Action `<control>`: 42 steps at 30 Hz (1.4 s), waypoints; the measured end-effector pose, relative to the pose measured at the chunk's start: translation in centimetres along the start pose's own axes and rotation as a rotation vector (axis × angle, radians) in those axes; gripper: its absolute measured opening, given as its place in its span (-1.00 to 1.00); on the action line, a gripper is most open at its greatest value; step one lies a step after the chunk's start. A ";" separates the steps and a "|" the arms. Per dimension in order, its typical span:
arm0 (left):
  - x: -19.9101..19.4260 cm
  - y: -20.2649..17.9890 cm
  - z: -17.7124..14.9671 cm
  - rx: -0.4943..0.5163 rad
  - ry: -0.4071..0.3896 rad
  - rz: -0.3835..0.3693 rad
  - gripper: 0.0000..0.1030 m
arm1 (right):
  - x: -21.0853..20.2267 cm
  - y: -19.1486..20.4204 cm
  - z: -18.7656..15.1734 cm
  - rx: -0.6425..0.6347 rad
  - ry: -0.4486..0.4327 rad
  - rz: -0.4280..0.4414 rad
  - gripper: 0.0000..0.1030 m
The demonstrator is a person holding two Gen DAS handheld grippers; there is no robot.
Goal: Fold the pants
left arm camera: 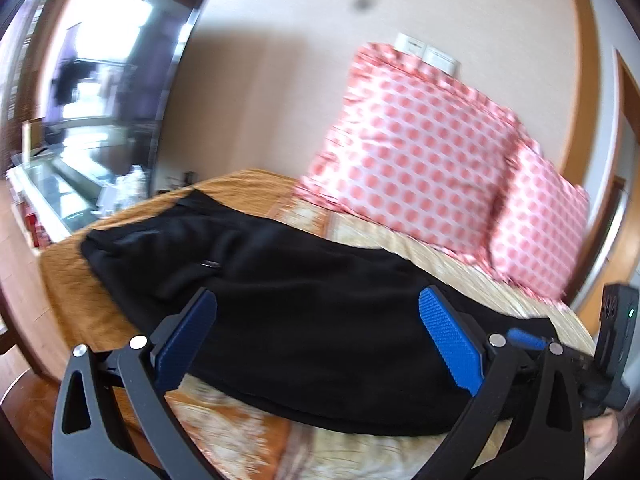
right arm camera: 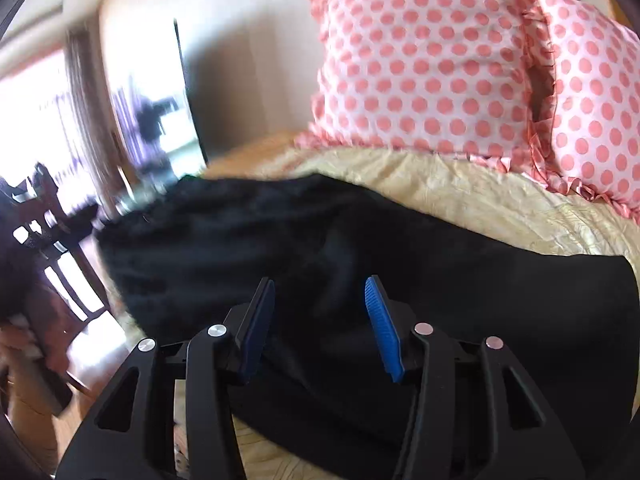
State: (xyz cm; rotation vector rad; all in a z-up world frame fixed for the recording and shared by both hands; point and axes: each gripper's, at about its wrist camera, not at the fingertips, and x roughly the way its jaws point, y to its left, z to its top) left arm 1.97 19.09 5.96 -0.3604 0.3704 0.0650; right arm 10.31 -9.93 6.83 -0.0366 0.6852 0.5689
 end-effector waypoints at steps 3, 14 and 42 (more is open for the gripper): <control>-0.4 1.8 0.6 -0.036 -0.014 0.056 0.96 | 2.5 1.9 -0.9 -0.084 0.124 -0.016 -0.03; -0.4 11.7 3.0 -0.380 0.072 0.053 0.96 | 1.7 2.0 -1.8 -0.079 0.090 0.008 0.00; 5.3 15.7 2.7 -0.627 0.275 -0.031 0.52 | 1.1 0.8 -2.1 -0.023 0.065 0.067 0.29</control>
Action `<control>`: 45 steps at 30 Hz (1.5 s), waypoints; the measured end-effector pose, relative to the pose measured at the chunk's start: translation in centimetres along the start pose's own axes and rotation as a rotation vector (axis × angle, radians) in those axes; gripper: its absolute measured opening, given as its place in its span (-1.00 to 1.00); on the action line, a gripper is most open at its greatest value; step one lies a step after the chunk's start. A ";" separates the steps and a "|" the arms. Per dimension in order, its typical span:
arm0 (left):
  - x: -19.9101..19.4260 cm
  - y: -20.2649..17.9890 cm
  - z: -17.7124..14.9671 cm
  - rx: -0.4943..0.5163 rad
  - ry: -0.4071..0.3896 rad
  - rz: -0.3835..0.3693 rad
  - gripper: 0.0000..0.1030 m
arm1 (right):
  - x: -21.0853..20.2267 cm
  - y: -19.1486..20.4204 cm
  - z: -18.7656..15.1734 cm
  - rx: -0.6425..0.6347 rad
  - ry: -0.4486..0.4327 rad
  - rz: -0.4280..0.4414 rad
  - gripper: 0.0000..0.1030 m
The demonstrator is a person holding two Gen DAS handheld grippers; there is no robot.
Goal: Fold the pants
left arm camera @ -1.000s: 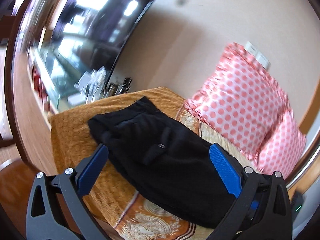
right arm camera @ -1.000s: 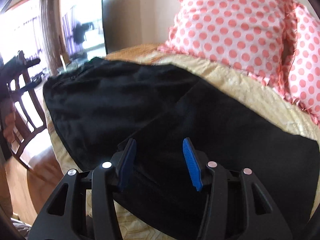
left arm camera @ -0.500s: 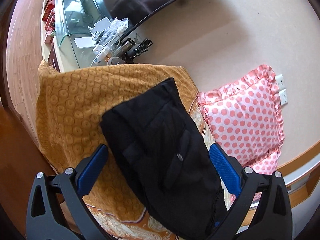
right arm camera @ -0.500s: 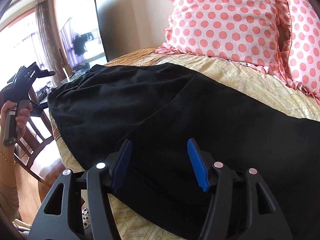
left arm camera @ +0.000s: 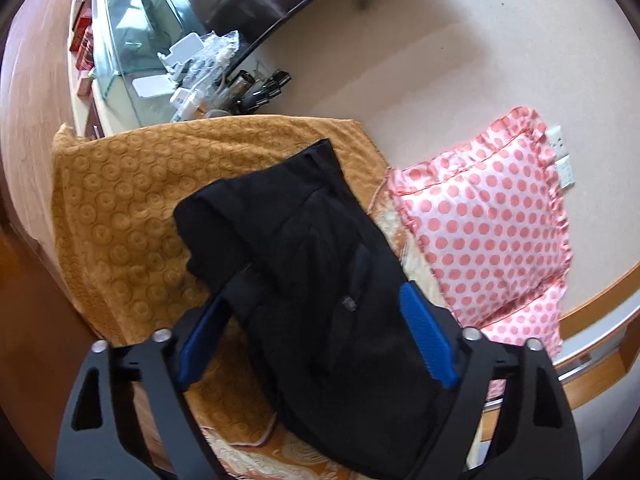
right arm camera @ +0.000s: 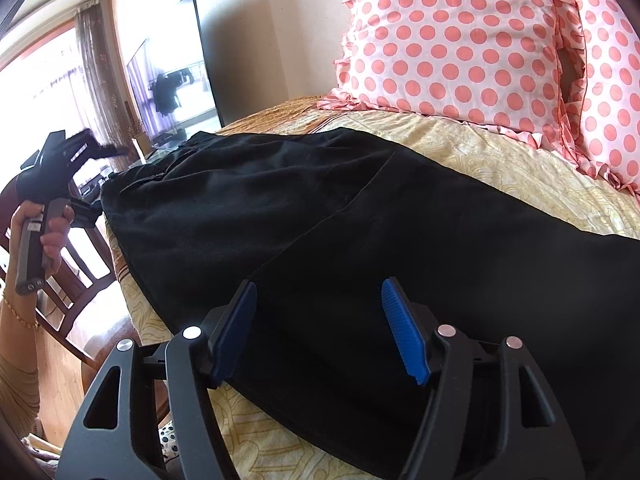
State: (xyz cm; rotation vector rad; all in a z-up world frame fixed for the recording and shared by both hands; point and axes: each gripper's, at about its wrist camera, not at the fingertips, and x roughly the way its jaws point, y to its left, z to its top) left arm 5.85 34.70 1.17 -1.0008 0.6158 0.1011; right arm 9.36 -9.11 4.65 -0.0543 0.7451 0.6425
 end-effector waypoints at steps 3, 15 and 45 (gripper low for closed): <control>0.1 0.8 0.0 -0.036 0.001 -0.016 0.38 | 0.0 0.0 0.0 0.001 0.000 0.001 0.29; -1.1 1.8 -1.3 -0.144 0.046 -0.037 0.33 | -0.4 -0.4 -0.1 0.008 -0.008 -0.007 0.31; -1.7 -7.3 -2.0 0.245 -0.153 0.075 -0.82 | -5.2 -4.8 -2.2 0.146 -0.133 -0.027 0.32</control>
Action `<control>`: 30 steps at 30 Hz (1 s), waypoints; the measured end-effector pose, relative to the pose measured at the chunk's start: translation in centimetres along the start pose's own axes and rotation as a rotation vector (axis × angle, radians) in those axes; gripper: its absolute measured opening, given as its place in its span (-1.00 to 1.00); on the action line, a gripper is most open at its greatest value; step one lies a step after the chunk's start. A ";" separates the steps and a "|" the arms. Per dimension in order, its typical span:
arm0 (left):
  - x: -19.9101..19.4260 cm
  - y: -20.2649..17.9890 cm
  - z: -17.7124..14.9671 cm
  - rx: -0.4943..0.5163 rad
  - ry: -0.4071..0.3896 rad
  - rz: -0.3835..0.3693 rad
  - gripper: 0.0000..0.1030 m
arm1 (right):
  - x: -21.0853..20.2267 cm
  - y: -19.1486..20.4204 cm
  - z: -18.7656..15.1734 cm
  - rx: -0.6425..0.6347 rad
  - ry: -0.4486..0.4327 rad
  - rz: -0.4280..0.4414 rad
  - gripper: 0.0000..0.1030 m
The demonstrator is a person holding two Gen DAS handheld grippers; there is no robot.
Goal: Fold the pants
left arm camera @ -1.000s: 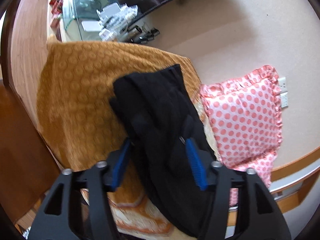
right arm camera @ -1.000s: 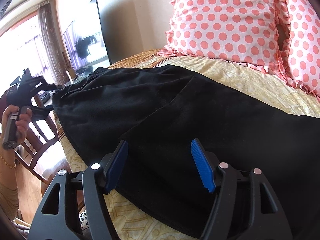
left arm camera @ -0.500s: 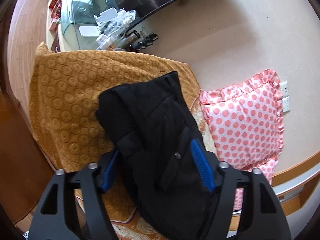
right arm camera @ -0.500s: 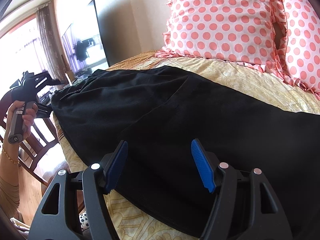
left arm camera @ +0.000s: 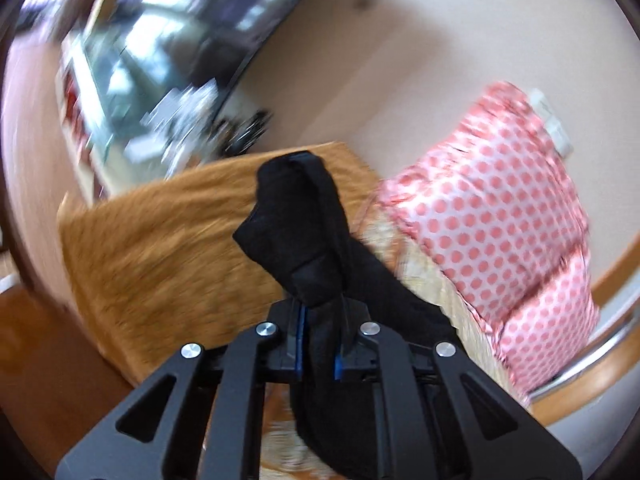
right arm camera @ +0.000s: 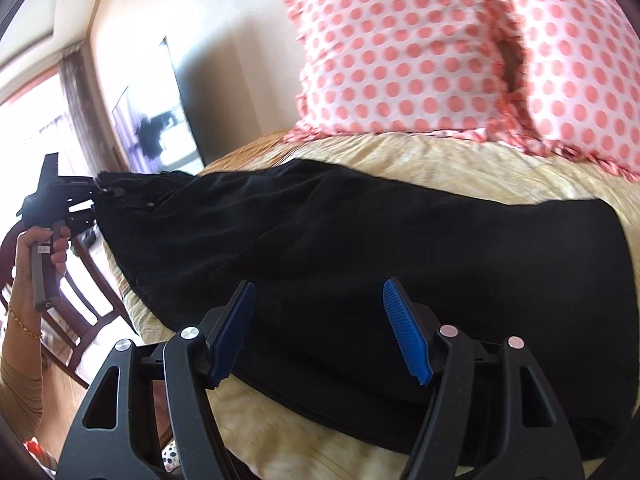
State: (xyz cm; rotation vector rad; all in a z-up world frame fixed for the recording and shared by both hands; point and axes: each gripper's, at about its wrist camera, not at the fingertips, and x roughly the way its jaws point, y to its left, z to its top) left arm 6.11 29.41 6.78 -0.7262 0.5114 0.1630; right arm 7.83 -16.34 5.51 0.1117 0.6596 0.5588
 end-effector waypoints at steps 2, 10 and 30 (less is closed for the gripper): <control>-0.5 -3.0 0.0 0.079 -0.011 -0.027 -0.83 | -1.3 -1.3 -0.1 0.036 -0.026 -0.007 0.32; -1.3 -16.5 -3.1 0.360 0.016 -0.217 -0.83 | -7.3 -6.2 -1.2 0.144 -0.145 -0.081 0.40; 9.0 -33.7 -27.7 0.680 0.616 -0.517 -0.84 | -16.7 -15.9 -8.4 0.393 -0.194 -0.337 0.41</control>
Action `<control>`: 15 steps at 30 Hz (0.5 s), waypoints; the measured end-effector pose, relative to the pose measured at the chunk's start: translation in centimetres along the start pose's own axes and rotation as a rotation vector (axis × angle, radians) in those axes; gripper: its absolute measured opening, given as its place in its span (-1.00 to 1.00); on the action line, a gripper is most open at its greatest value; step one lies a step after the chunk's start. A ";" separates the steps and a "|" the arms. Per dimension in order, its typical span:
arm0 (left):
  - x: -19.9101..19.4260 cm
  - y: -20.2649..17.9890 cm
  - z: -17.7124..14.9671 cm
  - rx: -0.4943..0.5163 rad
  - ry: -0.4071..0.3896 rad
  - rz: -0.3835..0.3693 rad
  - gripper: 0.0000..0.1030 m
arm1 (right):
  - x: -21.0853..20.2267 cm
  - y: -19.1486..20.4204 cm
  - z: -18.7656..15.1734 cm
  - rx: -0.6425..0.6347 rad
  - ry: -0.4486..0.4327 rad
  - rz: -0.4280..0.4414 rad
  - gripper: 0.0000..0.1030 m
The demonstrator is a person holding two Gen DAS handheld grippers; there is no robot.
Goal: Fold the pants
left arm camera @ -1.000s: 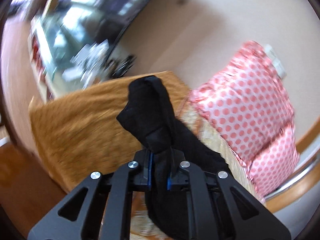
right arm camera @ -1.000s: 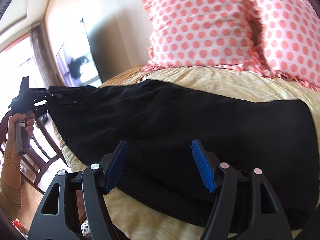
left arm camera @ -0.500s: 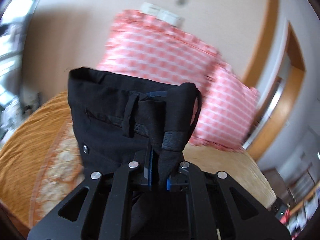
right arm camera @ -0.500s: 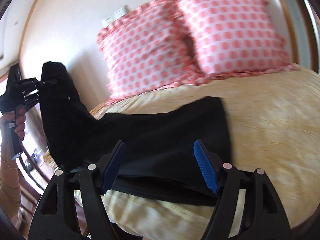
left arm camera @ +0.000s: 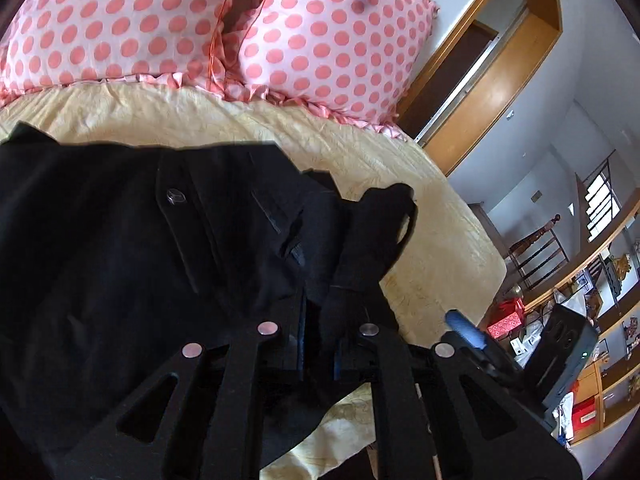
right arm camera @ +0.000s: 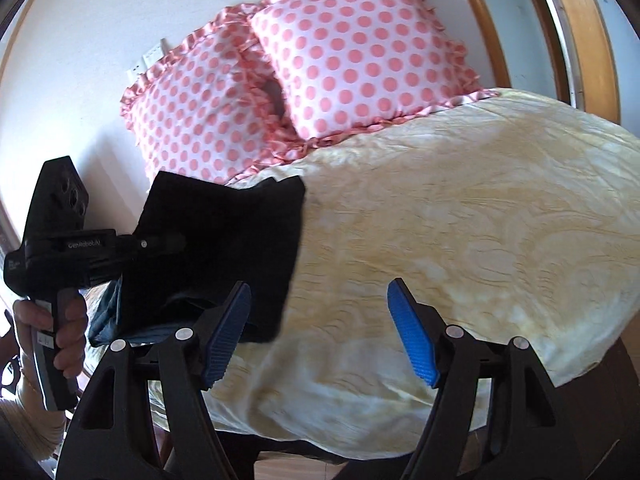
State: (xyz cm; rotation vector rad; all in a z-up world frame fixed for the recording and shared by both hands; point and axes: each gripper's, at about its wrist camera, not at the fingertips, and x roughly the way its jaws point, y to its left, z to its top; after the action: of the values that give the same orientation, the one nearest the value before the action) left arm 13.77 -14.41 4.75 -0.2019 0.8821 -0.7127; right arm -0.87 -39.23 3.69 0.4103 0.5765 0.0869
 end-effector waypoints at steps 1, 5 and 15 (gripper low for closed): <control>-0.6 -0.5 0.2 0.017 -0.037 0.014 -0.84 | -0.2 -0.2 0.0 0.003 -0.002 -0.007 0.41; -3.0 -2.2 0.7 0.081 -0.156 0.039 -0.83 | -0.4 -1.3 0.1 0.033 -0.013 -0.024 0.41; 0.0 -5.3 -3.7 0.247 -0.106 0.066 -0.82 | 0.2 -1.1 -0.2 0.020 -0.004 -0.036 0.41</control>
State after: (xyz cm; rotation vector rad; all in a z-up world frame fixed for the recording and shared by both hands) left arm 8.42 -18.00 4.75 0.0096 0.6892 -0.7357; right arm -0.85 -40.13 3.01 0.4190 0.5807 0.0461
